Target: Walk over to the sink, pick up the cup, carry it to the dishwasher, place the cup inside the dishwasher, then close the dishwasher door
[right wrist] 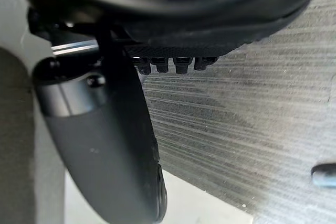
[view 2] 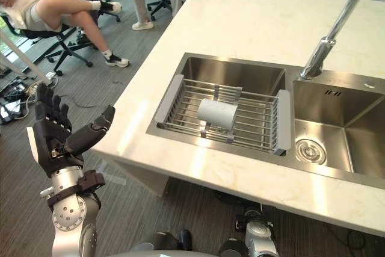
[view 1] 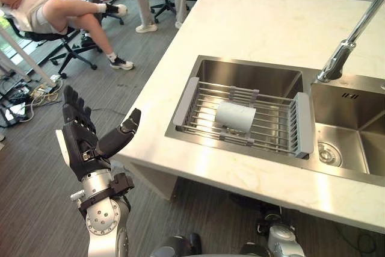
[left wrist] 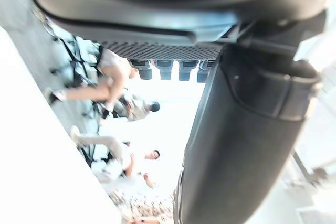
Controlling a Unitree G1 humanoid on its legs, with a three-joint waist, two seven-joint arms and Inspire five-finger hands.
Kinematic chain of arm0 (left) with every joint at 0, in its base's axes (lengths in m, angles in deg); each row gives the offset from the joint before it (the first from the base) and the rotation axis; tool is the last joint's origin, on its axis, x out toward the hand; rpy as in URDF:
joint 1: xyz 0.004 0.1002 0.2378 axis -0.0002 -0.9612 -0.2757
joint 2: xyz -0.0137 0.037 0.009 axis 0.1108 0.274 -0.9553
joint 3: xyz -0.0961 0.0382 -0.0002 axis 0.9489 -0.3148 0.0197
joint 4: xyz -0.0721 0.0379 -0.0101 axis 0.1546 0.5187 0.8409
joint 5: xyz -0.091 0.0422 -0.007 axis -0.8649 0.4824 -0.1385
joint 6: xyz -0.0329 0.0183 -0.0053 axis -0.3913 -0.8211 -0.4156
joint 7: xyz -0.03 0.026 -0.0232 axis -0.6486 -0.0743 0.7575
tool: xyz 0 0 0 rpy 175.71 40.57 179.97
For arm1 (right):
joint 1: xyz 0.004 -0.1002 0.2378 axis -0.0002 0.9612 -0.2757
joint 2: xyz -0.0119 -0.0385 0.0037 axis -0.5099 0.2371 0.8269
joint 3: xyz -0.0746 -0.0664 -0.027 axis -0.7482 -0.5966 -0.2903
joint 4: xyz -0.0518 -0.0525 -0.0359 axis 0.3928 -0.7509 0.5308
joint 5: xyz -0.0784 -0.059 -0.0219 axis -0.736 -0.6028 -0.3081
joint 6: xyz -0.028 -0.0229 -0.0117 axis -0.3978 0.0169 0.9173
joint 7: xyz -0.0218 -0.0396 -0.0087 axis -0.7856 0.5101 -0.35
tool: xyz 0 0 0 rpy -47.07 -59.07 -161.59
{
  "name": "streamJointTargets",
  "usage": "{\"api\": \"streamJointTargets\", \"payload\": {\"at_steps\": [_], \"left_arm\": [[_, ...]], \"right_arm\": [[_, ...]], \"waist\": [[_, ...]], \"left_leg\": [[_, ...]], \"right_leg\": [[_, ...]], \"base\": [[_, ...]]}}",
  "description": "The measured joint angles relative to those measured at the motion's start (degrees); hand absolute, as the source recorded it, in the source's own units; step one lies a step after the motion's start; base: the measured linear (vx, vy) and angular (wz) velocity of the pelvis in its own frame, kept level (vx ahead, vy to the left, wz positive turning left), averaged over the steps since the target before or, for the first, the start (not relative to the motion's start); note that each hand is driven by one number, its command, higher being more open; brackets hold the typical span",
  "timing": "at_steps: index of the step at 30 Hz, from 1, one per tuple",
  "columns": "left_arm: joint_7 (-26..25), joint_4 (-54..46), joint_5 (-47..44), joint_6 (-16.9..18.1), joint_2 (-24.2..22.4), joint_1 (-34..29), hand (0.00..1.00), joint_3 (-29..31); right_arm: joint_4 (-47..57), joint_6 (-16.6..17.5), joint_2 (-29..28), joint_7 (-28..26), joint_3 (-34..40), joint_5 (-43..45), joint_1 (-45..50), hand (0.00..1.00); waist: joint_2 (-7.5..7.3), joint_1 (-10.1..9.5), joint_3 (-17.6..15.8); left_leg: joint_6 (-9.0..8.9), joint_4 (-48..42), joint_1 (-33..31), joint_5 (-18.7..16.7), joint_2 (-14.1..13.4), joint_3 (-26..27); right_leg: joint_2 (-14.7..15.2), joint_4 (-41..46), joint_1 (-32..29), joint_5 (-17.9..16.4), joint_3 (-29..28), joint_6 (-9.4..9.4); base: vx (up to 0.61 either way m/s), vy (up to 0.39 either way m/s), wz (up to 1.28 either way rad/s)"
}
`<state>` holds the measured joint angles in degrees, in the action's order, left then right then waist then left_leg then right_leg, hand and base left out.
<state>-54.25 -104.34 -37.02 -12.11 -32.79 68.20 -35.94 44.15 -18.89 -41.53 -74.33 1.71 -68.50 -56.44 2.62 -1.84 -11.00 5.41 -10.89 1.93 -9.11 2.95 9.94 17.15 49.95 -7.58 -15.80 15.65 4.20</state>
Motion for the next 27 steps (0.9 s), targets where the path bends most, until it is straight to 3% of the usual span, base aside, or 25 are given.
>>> {"api": "streamJointTargets", "payload": {"at_steps": [2,4,5,6,9,11,13,14,15,17,18,19,20,21,27], "left_arm": [[0.0,0.2,0.5,0.2,0.2,0.0,1.0,-1.8],[0.2,1.0,0.5,0.2,0.5,0.0,1.0,-3.0],[0.6,1.2,0.5,0.2,1.2,0.0,1.0,-3.5],[1.5,3.3,0.5,0.4,1.1,0.6,1.0,-4.1],[3.8,7.0,0.5,0.3,1.2,1.1,1.0,-6.0],[4.6,7.2,0.4,0.3,1.5,1.5,1.0,-6.8],[6.0,7.5,0.2,0.3,2.0,2.2,1.0,-7.4],[6.4,7.7,-0.1,0.3,2.2,2.3,1.0,-7.4],[6.7,7.8,-0.8,0.3,2.7,2.8,1.0,-7.6],[7.3,7.9,-0.9,0.3,3.9,4.5,1.0,-8.3],[7.3,7.8,-0.8,0.3,4.1,5.8,1.0,-9.0],[7.3,7.9,-0.8,0.4,4.2,6.4,1.0,-9.3],[7.3,8.1,-0.8,0.4,5.0,6.7,1.0,-9.4],[7.3,8.3,-0.8,0.4,5.5,6.7,1.0,-9.4],[8.3,10.3,-0.8,0.2,9.4,6.5,1.0,-13.1]], "right_arm": [[-0.9,0.0,0.2,-0.1,-1.0,-0.3,0.0,1.0],[-2.1,0.0,0.2,-0.3,-1.3,-0.3,0.0,1.0],[-2.6,0.0,0.1,-0.4,-1.8,-0.3,0.6,1.0],[-4.4,0.1,1.0,-0.5,-2.1,-0.3,1.6,1.0],[-6.6,-0.2,3.1,-0.5,-2.0,-0.3,3.1,1.0],[-6.5,-0.1,3.2,-0.4,-1.8,0.1,3.6,1.0],[-6.8,2.0,2.7,0.6,-1.4,1.3,4.7,1.0],[-6.7,2.7,2.6,0.5,-1.6,2.0,4.9,1.0],[-6.8,2.7,2.7,0.5,-1.5,2.5,5.0,1.0],[-6.9,1.8,3.4,-0.2,-1.5,2.7,5.0,1.0],[-6.8,1.6,4.0,-0.2,-1.7,2.5,5.0,1.0],[-7.2,1.6,4.2,-0.3,-1.7,2.5,4.9,1.0],[-7.9,1.2,3.8,-0.3,-1.9,2.5,4.7,1.0],[-9.1,1.1,3.6,-0.6,-1.5,2.6,4.4,1.0],[-7.2,1.1,3.0,-1.3,-1.8,2.5,5.5,1.0]], "waist": [[0.16,0.74,0.1],[0.57,1.22,0.4],[-0.11,1.19,0.9],[1.2,1.37,1.5],[4.03,1.21,3.4],[3.8,1.2,3.3],[3.47,0.73,3.0],[3.16,0.57,2.7],[3.13,0.58,2.6],[3.14,0.38,2.6],[3.83,0.4,3.1],[4.45,0.34,3.5],[2.89,0.39,3.9],[2.51,0.47,4.0],[1.9,0.45,4.8]], "left_leg": [[-0.65,0.5,1.2,-0.3,-0.9,0.0],[-2.08,0.4,1.8,-1.1,-2.3,0.3],[-3.58,-0.4,1.9,-1.9,-2.5,0.4],[-5.29,-2.0,2.0,-3.5,-3.5,-0.8],[-6.13,-6.4,0.6,-4.0,-8.0,-3.1],[-6.61,-11.5,-1.4,-3.8,-9.2,-4.2],[-9.63,-21.8,-6.7,-2.1,-10.6,-4.9],[-10.05,-24.3,-8.8,-3.6,-10.8,-4.9],[-9.8,-23.5,-9.6,-4.9,-10.5,-5.3],[-9.35,-15.2,-9.9,-4.2,-9.0,-7.9],[-8.92,-7.7,-9.6,2.2,-8.7,-10.2],[-9.29,-5.9,-9.5,3.1,-8.9,-11.2],[-8.84,-3.5,-8.2,3.9,-8.2,-10.7],[-8.56,-2.5,-7.9,4.3,-7.9,-10.4],[-7.18,10.6,-1.3,10.4,-5.0,-8.7]], "right_leg": [[-1.0,-4.3,-2.6,-1.1,0.9,-1.93],[-2.9,-13.3,-4.2,-1.0,1.2,-2.16],[-4.2,-22.7,-3.6,3.5,0.9,-2.11],[-5.6,-25.6,-2.1,7.2,1.3,-1.57],[-10.7,-35.0,4.2,9.2,4.2,-3.11],[-12.2,-38.4,6.7,9.8,5.4,-3.76],[-13.4,-42.6,9.6,11.0,6.3,-4.68],[-13.4,-43.6,10.3,11.6,6.0,-4.9],[-13.2,-44.0,10.7,11.9,5.8,-4.82],[-13.1,-44.0,11.1,12.0,4.6,-4.51],[-13.9,-44.0,11.0,12.1,4.3,-4.05],[-14.5,-44.3,11.0,12.0,4.0,-3.69],[-13.7,-44.6,11.0,12.3,3.4,-3.19],[-13.4,-44.9,11.0,12.4,3.3,-2.97],[-11.3,-47.9,12.0,14.0,2.2,-1.24]], "base": [[0.19,-0.097,-0.04],[0.18,-0.164,-0.1],[0.18,-0.219,0.01],[0.18,-0.21,0.03],[0.2,-0.244,0.16],[0.11,-0.196,0.3],[0.1,-0.154,0.14],[0.08,-0.05,-0.15],[0.1,-0.03,-0.27],[0.06,0.084,-0.29],[0.05,0.115,-0.17],[0.06,0.122,-0.13],[0.04,0.084,-0.11],[0.03,0.091,-0.1],[0.05,0.049,-0.07]]}}
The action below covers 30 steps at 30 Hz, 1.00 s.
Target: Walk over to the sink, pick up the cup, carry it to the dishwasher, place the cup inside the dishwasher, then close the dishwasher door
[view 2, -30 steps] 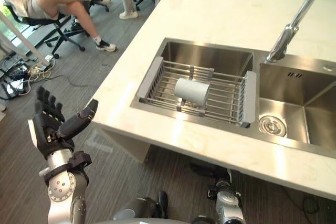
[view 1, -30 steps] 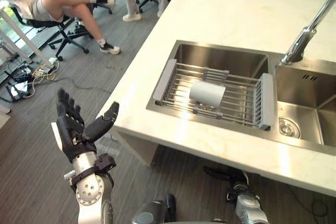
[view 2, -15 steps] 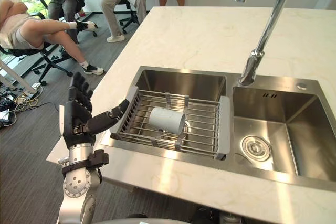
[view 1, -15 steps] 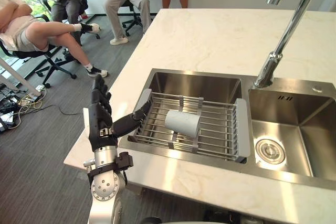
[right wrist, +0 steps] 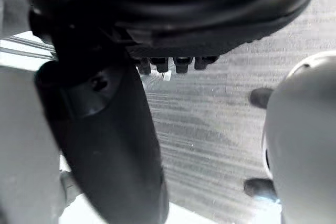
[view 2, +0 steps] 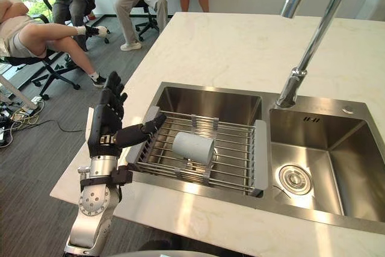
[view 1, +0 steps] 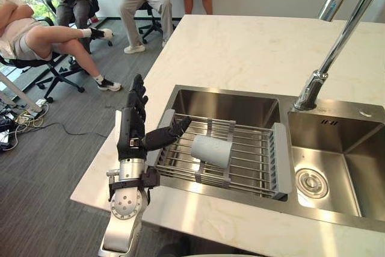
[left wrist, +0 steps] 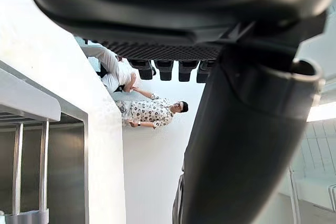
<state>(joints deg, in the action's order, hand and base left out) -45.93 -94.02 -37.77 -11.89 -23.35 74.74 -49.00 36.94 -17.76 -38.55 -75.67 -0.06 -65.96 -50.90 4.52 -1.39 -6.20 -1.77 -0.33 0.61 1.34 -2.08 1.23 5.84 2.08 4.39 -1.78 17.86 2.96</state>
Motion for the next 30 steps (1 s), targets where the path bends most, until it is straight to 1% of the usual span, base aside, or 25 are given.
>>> {"api": "streamJointTargets", "payload": {"at_steps": [3,8,12,14,17,20,30], "left_arm": [[1.9,2.0,0.3,-0.2,1.7,0.2,1.0,-1.8],[3.6,3.7,3.7,-0.8,4.0,0.3,1.0,-2.9],[5.3,3.8,8.7,-1.5,7.5,0.7,1.0,-2.9],[5.6,4.0,10.3,-1.6,8.5,1.0,1.0,-3.1],[6.6,4.5,12.4,-1.7,10.2,2.0,1.0,-3.8],[7.7,6.0,14.9,-1.9,12.2,4.5,1.0,-5.2],[8.0,6.4,21.5,-1.9,16.4,8.3,1.0,-5.2]], "right_arm": [[0.0,0.0,-0.3,0.2,0.1,0.0,-0.1,1.0],[-0.3,-0.1,-0.4,0.0,0.1,0.0,-0.1,1.0],[-1.1,-0.1,-0.4,-0.4,0.1,-0.1,-0.2,1.0],[-1.3,-0.2,-0.4,-0.7,0.1,-0.1,-0.2,1.0],[-1.6,-0.2,-0.4,-1.0,0.1,0.0,0.0,1.0],[-1.7,-0.4,-0.3,-1.3,0.0,-0.1,-0.1,1.0],[-1.7,-0.4,-0.4,-1.8,0.1,0.0,-0.3,1.0]], "waist": [[0.04,0.98,0.3],[-0.04,0.96,0.5],[-0.45,0.88,0.7],[-0.6,0.9,1.2],[-0.68,0.95,1.9],[-0.79,1.01,1.9],[-1.15,1.79,2.0]], "left_leg": [[0.11,0.8,0.8,0.3,0.3,0.0],[0.12,2.1,1.5,1.0,0.3,-0.3],[-0.01,2.8,1.5,1.6,0.4,-1.1],[0.02,3.3,1.5,1.9,0.4,-1.3],[0.07,4.0,1.5,2.4,0.5,-1.8],[0.1,4.3,1.5,2.6,0.6,-2.2],[0.19,5.1,1.4,3.0,0.9,-2.4]], "right_leg": [[-0.2,-1.5,1.0,0.6,0.1,0.12],[-0.6,-3.4,1.9,1.6,0.4,0.05],[-0.8,-4.7,2.4,2.2,1.2,-0.02],[-0.9,-5.1,2.4,2.4,1.4,-0.02],[-0.9,-5.6,2.4,2.6,1.7,0.0],[-1.0,-6.1,2.5,3.0,1.9,0.0],[-0.9,-6.9,2.5,3.4,2.2,0.15]], "base": [[0.01,0.009,-0.01],[-0.02,-0.003,0.03],[-0.03,-0.004,0.08],[-0.02,-0.006,0.06],[-0.01,-0.005,0.05],[-0.01,-0.003,0.03],[0.0,0.0,0.0]]}}
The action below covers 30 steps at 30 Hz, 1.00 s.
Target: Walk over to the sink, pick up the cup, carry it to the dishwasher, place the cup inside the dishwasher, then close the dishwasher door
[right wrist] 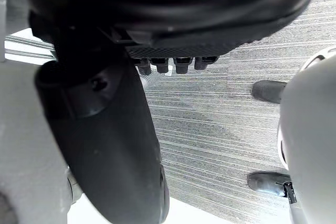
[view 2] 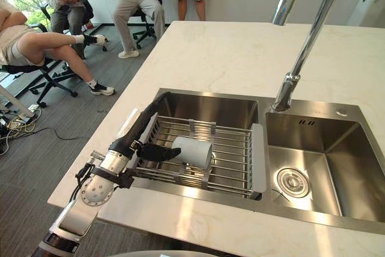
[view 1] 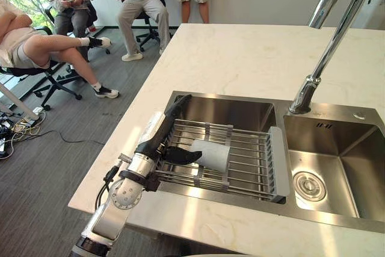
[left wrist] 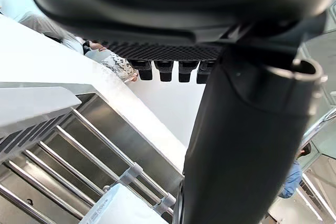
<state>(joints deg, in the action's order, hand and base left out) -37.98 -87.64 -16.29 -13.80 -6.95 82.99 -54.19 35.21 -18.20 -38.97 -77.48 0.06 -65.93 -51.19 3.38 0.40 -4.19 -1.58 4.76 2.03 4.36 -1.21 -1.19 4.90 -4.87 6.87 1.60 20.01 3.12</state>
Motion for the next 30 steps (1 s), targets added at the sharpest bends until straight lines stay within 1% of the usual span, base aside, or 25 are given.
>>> {"api": "streamJointTargets", "payload": {"at_steps": [5,10,15,22,30], "left_arm": [[0.0,0.2,2.3,0.0,1.2,0.8,1.0,-0.1],[0.0,3.5,5.1,-0.1,2.4,2.5,1.0,-0.3],[0.0,4.1,7.7,-0.3,4.2,2.6,1.0,-2.8],[0.0,4.6,10.2,-0.3,5.1,3.8,1.0,-4.5],[0.0,4.7,11.2,-0.3,5.3,3.9,1.0,-5.2]], "right_arm": [[-0.2,0.0,0.0,-0.1,0.0,0.0,0.0,1.0],[-0.2,0.0,0.0,-0.1,0.0,0.0,-0.1,1.0],[-0.3,0.0,0.0,-0.1,0.0,0.0,-0.2,1.0],[-0.3,0.0,0.0,-0.1,-0.1,0.0,-0.3,1.0],[-0.4,0.0,-0.1,-0.1,-0.6,0.0,-0.8,1.0]], "waist": [[-0.03,0.43,0.0],[-0.04,0.57,0.0],[-0.1,0.72,0.0],[-0.17,0.9,-0.1],[-0.3,1.94,-0.2]], "left_leg": [[0.03,0.1,0.0,0.2,0.0,-0.3],[0.02,0.1,-0.1,0.2,0.1,-0.4],[0.02,0.1,-0.1,0.2,0.1,-0.4],[0.02,0.2,-0.2,0.2,0.1,-0.4],[0.02,0.2,-0.5,0.2,0.1,-0.4]], "right_leg": [[0.0,0.0,0.0,0.0,0.3,0.0],[0.0,0.0,0.0,0.0,0.4,0.0],[0.0,0.0,0.0,0.0,0.4,0.01],[0.0,-0.1,-0.1,0.0,0.4,0.04],[0.1,-0.1,-0.5,0.0,0.4,0.05]], "base": [[-0.01,-0.003,0.02],[0.0,0.0,0.0],[0.0,0.0,0.0],[0.0,0.0,0.0],[0.0,0.0,0.0]]}}
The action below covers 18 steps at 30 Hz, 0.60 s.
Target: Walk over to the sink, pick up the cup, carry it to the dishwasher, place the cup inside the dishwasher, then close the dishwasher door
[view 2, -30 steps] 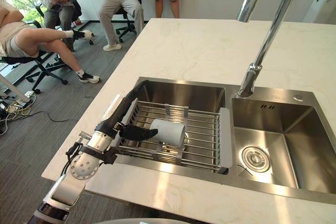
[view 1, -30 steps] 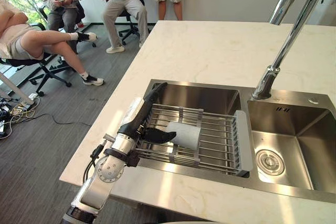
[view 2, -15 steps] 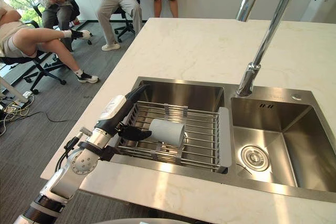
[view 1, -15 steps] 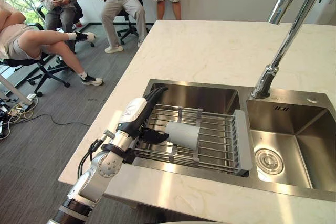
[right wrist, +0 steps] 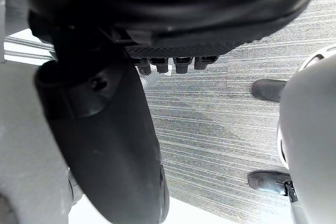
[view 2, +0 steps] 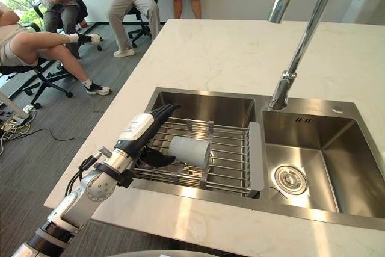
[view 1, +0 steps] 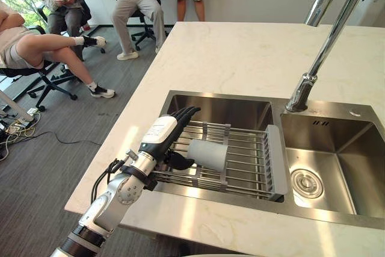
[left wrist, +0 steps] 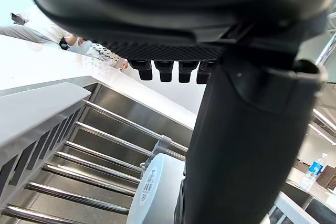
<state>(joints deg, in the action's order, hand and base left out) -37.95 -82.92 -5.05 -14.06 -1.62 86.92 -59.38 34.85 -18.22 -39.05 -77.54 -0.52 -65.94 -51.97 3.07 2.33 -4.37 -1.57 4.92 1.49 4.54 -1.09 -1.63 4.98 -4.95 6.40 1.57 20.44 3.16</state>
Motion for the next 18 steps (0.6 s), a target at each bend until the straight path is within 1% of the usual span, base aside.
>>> {"api": "streamJointTargets", "payload": {"at_steps": [13,18], "left_arm": [[1.2,0.0,1.3,0.4,1.1,0.3,1.0,-4.7],[1.3,0.0,1.3,0.7,1.2,0.6,1.0,-5.1]], "right_arm": [[-0.1,0.0,0.0,0.0,0.0,0.0,-0.1,1.0],[-0.1,0.0,0.0,0.0,-0.1,0.0,-0.1,1.0]], "waist": [[-0.05,0.2,0.0],[-0.05,0.31,-0.1]], "left_leg": [[0.0,0.0,0.0,0.0,0.0,0.0],[0.0,0.0,0.0,0.0,0.0,0.0]], "right_leg": [[0.0,0.0,0.0,0.0,0.0,0.0],[0.1,-0.1,0.0,0.0,0.0,0.01]], "base": [[0.0,0.0,0.0],[0.0,0.0,0.0]]}}
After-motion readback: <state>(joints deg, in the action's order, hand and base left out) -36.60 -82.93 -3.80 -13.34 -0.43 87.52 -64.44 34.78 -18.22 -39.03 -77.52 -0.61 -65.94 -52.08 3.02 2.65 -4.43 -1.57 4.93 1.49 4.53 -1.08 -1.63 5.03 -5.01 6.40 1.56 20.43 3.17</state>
